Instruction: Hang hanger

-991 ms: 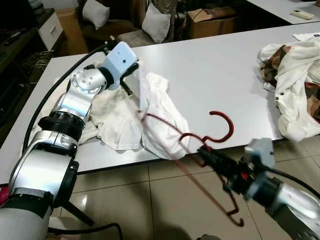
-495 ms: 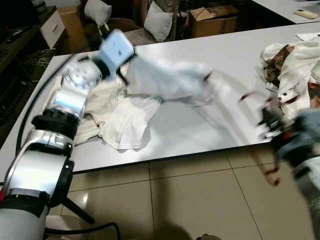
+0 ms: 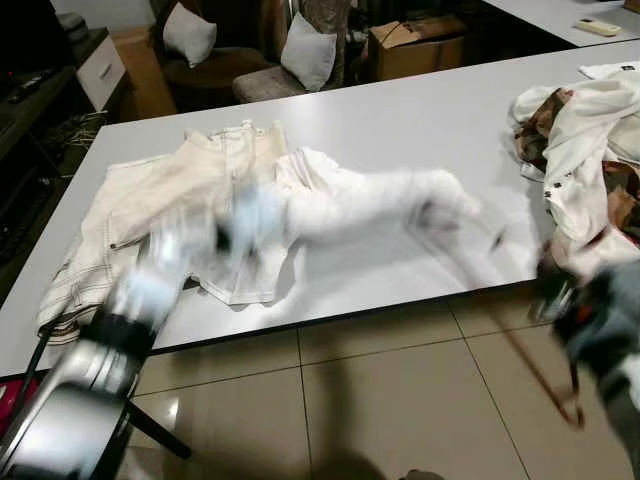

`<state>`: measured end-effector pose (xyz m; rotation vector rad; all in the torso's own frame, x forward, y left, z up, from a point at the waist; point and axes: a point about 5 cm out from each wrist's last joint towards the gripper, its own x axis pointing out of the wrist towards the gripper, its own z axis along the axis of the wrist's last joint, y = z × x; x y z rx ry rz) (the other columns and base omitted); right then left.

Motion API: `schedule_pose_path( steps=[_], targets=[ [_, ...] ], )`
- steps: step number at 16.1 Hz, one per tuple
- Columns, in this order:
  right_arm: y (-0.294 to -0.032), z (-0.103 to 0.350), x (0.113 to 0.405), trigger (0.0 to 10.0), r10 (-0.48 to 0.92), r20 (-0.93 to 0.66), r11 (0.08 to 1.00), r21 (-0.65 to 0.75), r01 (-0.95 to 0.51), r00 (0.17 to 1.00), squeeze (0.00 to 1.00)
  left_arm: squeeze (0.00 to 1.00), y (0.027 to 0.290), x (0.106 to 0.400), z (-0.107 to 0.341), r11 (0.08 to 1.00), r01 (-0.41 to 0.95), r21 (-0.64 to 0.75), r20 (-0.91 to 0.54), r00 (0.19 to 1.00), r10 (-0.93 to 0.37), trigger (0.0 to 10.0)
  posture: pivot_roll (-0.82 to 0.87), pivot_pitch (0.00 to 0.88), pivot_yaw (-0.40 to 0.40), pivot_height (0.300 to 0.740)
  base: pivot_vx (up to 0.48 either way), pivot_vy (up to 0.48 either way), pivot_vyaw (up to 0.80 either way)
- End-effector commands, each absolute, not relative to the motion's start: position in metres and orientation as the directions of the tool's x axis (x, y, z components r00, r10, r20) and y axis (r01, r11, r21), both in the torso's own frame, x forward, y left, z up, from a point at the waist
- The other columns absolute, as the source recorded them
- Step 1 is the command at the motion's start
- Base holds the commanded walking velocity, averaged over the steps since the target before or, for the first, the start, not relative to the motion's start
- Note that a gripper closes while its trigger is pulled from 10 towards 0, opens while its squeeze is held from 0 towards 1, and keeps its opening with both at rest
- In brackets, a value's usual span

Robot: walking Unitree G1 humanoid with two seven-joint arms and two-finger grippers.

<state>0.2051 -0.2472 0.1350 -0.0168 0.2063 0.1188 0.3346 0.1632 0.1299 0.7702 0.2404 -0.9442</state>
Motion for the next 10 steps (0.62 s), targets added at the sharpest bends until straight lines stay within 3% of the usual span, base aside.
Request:
schedule_pose_path(
  steps=[1,3,5,8,10],
  targets=[
    [-0.241,0.141,0.201,10.0,0.210,-0.213,0.975,-0.020,-0.219,0.954,0.00,0.00,0.166,0.328,0.140,0.261,0.840,0.476,-0.549,0.515,-0.659,0.0,-0.26,0.000,0.144,0.740,0.000,0.000,0.00],
    [-0.243,0.144,0.192,10.0,0.289,-0.243,0.952,-0.032,-0.305,0.926,0.00,0.00,0.165,0.320,0.140,0.222,0.874,0.432,-0.565,0.454,-0.689,0.0,-0.25,0.000,0.139,0.740,0.000,0.000,0.00],
    [-0.249,0.150,0.181,10.0,0.370,-0.294,0.913,-0.058,-0.403,0.881,0.00,0.00,0.162,0.319,0.139,0.208,0.872,0.442,-0.566,0.452,-0.690,0.0,-0.26,0.000,0.139,0.740,0.000,0.000,0.00],
    [-0.247,0.162,0.167,10.0,0.469,-0.335,0.857,-0.052,-0.513,0.817,0.00,0.00,0.157,0.320,0.132,0.232,0.850,0.474,-0.565,0.495,-0.660,0.0,-0.27,0.000,0.144,0.740,0.000,0.000,0.00],
    [-0.243,0.172,0.156,10.0,0.546,-0.322,0.815,-0.009,-0.579,0.773,0.00,0.00,0.157,0.331,0.136,0.309,0.788,0.532,-0.519,0.592,-0.616,0.0,-0.28,0.000,0.149,0.740,0.000,0.000,0.00]
  ],
)
